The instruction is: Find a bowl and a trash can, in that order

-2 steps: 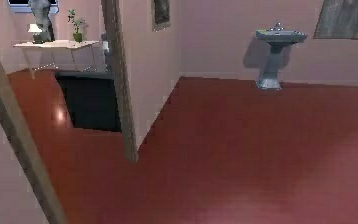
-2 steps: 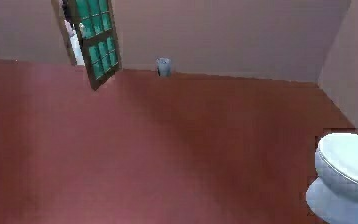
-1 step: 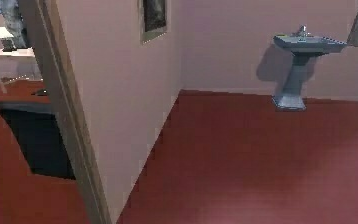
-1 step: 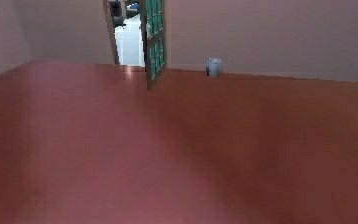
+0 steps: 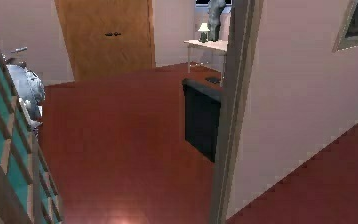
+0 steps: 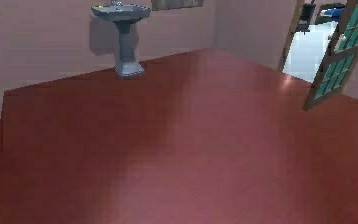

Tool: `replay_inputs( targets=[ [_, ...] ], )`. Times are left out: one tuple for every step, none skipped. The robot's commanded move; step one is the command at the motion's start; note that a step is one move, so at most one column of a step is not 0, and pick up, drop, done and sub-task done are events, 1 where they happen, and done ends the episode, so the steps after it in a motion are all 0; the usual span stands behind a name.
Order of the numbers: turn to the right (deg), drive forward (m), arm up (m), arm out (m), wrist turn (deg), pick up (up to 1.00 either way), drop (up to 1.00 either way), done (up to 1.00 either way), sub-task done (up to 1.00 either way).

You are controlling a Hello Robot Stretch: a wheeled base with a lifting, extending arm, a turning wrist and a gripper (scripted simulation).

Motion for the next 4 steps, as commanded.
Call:
replay_inputs(
  targets=[
    [0.0, 0.45, 0.0, 0.0, 0.0, 0.0, 0.0, 0.0, 0.0],
    [-30.0, 0.0, 0.0, 0.0, 0.0, 0.0, 0.0, 0.0, 0.0],
    [0.0, 1.0, 0.0, 0.0, 0.0, 0.0, 0.0, 0.0, 0.0],
    [-6.0, 0.0, 0.0, 0.0, 0.0, 0.0, 0.0, 0.0, 0.0]
  ],
)
